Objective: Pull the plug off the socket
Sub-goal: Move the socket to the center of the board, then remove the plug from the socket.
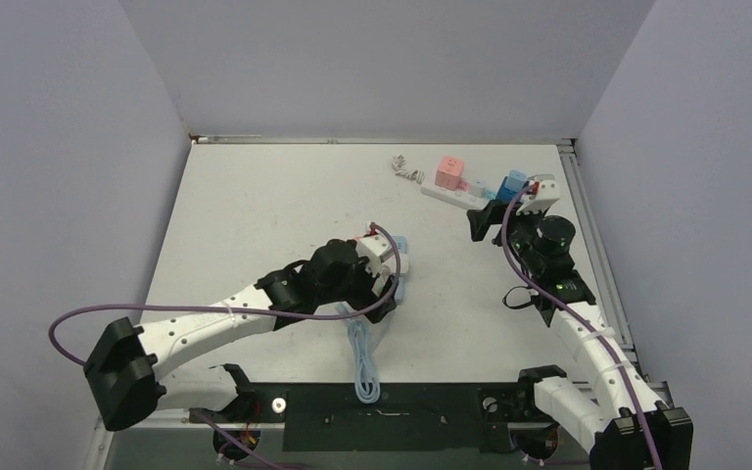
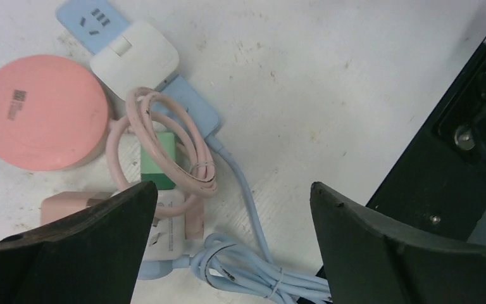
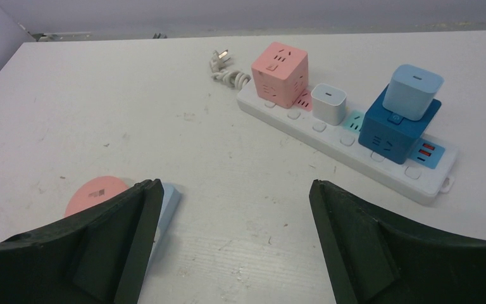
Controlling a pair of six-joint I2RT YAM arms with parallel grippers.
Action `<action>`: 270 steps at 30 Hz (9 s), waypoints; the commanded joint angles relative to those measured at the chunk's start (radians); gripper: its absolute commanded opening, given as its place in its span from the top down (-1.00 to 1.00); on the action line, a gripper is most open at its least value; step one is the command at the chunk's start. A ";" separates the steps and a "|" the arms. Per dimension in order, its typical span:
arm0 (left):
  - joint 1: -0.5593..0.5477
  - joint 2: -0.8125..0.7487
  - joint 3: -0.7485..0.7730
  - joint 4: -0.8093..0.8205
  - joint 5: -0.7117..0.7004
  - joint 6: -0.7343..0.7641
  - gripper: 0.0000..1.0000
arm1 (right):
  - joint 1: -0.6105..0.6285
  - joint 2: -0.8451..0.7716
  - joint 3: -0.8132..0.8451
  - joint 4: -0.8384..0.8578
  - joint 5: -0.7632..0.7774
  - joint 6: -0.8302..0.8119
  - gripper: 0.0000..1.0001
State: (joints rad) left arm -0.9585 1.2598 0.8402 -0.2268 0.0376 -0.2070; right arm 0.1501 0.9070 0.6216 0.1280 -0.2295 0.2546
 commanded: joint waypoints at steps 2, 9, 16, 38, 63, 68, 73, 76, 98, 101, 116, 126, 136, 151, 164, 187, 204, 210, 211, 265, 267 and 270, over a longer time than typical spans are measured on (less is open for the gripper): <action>0.088 -0.154 0.010 0.080 -0.017 -0.008 -0.87 | 0.006 0.043 0.031 0.075 -0.106 0.056 -0.80; 0.365 -0.119 0.031 -0.016 -0.025 -0.153 -0.91 | 0.166 0.220 0.068 0.163 -0.152 0.089 -0.80; 0.413 0.025 0.077 -0.094 0.042 -0.192 -0.91 | 0.422 0.431 0.124 0.163 0.135 0.073 -0.87; 0.466 0.243 0.135 -0.089 0.103 -0.200 -0.59 | 0.565 0.668 0.176 0.105 0.335 0.185 -0.88; 0.457 0.286 0.143 -0.099 0.158 -0.198 -0.23 | 0.542 0.679 0.147 0.202 0.085 0.299 -0.47; 0.457 0.287 0.144 -0.100 0.149 -0.194 -0.22 | 0.496 0.646 0.100 0.297 -0.033 0.356 -0.46; 0.457 0.291 0.147 -0.104 0.132 -0.187 -0.22 | 0.463 0.621 0.069 0.367 -0.126 0.385 -0.45; 0.457 0.286 0.152 -0.106 0.123 -0.181 -0.22 | 0.460 0.596 0.061 0.368 -0.121 0.377 -0.45; 0.408 0.266 0.172 0.049 0.258 -0.280 -0.29 | 0.414 0.613 -0.037 0.376 0.013 0.675 -0.82; 0.378 0.281 0.177 0.031 0.274 -0.276 -0.28 | 0.423 0.630 -0.036 0.384 0.010 0.720 -0.83; 0.338 0.265 0.137 -0.105 0.260 -0.230 -0.12 | 0.447 0.694 -0.065 0.485 -0.011 0.852 -0.71; 0.318 0.259 0.147 -0.138 0.206 -0.202 0.91 | 0.442 0.627 -0.119 0.552 0.008 0.937 -0.58; 0.312 0.242 0.158 -0.158 0.174 -0.181 1.00 | 0.434 0.599 -0.113 0.602 0.015 1.000 -0.53; 0.308 0.220 0.165 -0.163 0.158 -0.165 1.00 | 0.424 0.637 -0.087 0.715 0.071 1.079 -0.51; 0.324 0.202 0.178 -0.185 0.137 -0.136 1.00 | 0.405 0.715 0.062 0.592 0.107 0.878 -0.53; 0.562 0.142 0.214 -0.228 0.186 -0.053 1.00 | 0.257 0.920 0.350 0.273 -0.552 0.067 -0.77; 0.571 0.132 0.217 -0.233 0.175 -0.059 1.00 | 0.347 0.971 0.413 0.218 -0.490 -0.018 -0.03; 0.572 0.126 0.217 -0.242 0.123 -0.063 1.00 | 0.432 0.881 0.328 0.206 -0.176 -0.032 0.61; 0.571 0.125 0.217 -0.240 0.111 -0.064 0.96 | 0.455 0.857 0.307 0.204 -0.094 -0.028 0.74; 0.122 0.460 0.179 -0.023 0.280 -0.016 -0.42 | 0.544 0.258 -0.187 0.143 0.406 0.146 0.01; 0.122 0.473 0.189 -0.042 0.266 -0.021 -0.32 | 0.535 0.251 -0.197 0.151 0.379 0.138 0.00; 0.120 0.485 0.198 -0.053 0.265 -0.028 -0.25 | 0.533 0.253 -0.209 0.174 0.338 0.126 0.02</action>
State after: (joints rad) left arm -0.8352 1.7271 0.9886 -0.2886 0.3161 -0.2115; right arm 0.6922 1.1809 0.4263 0.2604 0.1684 0.4038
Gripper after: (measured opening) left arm 0.635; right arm 0.498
